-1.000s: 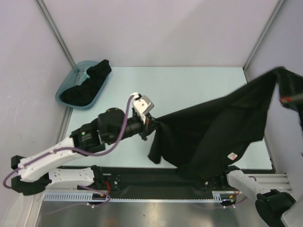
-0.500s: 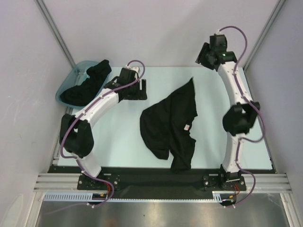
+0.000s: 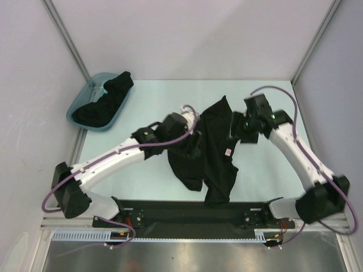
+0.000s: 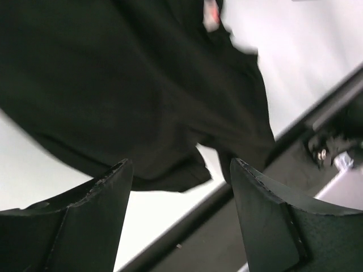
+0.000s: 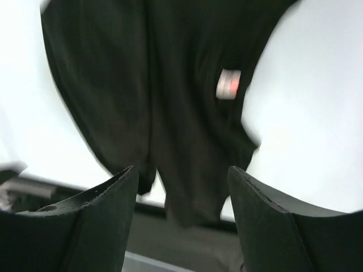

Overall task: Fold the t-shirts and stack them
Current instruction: Flatten the tshirt out

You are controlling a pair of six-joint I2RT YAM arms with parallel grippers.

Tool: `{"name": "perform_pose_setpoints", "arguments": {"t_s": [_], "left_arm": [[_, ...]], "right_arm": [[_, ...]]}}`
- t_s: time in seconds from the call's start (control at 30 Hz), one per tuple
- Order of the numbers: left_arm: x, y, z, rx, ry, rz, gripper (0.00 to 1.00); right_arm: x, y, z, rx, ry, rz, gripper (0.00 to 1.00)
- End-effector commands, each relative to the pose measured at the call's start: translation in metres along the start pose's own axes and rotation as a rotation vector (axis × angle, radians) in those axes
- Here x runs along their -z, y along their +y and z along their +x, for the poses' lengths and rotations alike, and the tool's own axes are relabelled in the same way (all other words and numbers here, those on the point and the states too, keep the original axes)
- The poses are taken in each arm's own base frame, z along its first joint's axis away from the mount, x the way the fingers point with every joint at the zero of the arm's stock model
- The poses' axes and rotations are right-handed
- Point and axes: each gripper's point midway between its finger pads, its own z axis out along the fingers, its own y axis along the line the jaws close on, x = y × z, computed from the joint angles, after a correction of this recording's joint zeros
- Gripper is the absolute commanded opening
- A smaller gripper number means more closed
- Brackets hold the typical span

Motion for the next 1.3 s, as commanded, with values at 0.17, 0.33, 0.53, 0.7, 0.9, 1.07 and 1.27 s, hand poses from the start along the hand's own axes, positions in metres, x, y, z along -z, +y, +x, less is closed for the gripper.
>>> {"name": "perform_pose_setpoints", "arguments": {"t_s": [0.17, 0.33, 0.53, 0.7, 0.9, 1.07, 1.27], "left_arm": [[-0.075, -0.026, 0.080, -0.023, 0.272, -0.082, 0.70], [-0.102, -0.018, 0.106, -0.068, 0.355, -0.169, 0.61], [-0.118, -0.021, 0.111, -0.085, 0.387, -0.158, 0.33], [-0.094, -0.014, 0.081, -0.097, 0.278, -0.205, 0.01], [-0.028, 0.039, 0.023, -0.092, 0.110, -0.387, 0.00], [0.032, 0.136, -0.007, 0.042, 0.013, -0.591, 0.00], [0.096, 0.249, -0.022, 0.171, -0.029, -0.862, 0.22]], "right_arm": [[0.013, -0.014, 0.136, -0.103, 0.149, -0.130, 0.73], [0.009, -0.023, 0.158, -0.152, 0.180, -0.125, 0.73], [0.003, -0.026, 0.166, -0.161, 0.200, -0.115, 0.72], [-0.011, -0.021, 0.174, -0.167, 0.251, -0.135, 0.71], [-0.032, -0.024, 0.182, -0.151, 0.296, -0.123, 0.71], [-0.046, -0.022, 0.193, -0.130, 0.349, -0.123, 0.67], [-0.055, -0.023, 0.203, -0.097, 0.398, -0.088, 0.65]]}}
